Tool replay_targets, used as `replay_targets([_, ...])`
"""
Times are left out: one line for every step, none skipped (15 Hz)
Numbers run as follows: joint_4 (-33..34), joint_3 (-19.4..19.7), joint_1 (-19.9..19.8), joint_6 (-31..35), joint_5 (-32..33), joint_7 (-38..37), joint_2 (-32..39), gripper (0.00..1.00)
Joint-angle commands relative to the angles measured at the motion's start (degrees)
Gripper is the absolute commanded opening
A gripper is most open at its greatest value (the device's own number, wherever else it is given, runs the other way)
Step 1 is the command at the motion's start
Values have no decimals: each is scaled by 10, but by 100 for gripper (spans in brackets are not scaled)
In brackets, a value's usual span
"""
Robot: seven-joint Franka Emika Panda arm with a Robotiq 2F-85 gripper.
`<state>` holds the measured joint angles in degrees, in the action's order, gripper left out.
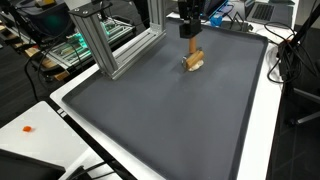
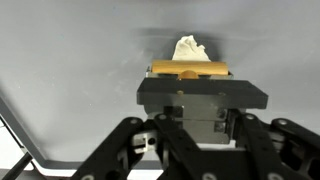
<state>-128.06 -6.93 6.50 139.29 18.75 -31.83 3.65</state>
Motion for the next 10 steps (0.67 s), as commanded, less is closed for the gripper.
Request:
replay_targets([-15, 3, 8, -36, -21, 23, 0, 23])
replay_targets([-16, 3, 9, -39, -20, 24, 0, 23])
replay_targets([-16, 3, 9, -43, -22, 26, -1, 23])
replay_targets([-17, 3, 9, -46, -23, 29, -2, 23])
replay_targets([-18, 3, 9, -49, -25, 32, -2, 23])
replay_targets([-19, 4, 9, -50, -27, 35, -3, 23])
replay_targets([-20, 4, 9, -51, -29, 37, -3, 23])
replay_targets([-22, 4, 9, -54, -30, 39, -3, 23])
replay_targets([-23, 4, 9, -58, -31, 42, -4, 23])
replay_targets([-24, 4, 9, -60, -31, 43, -4, 23])
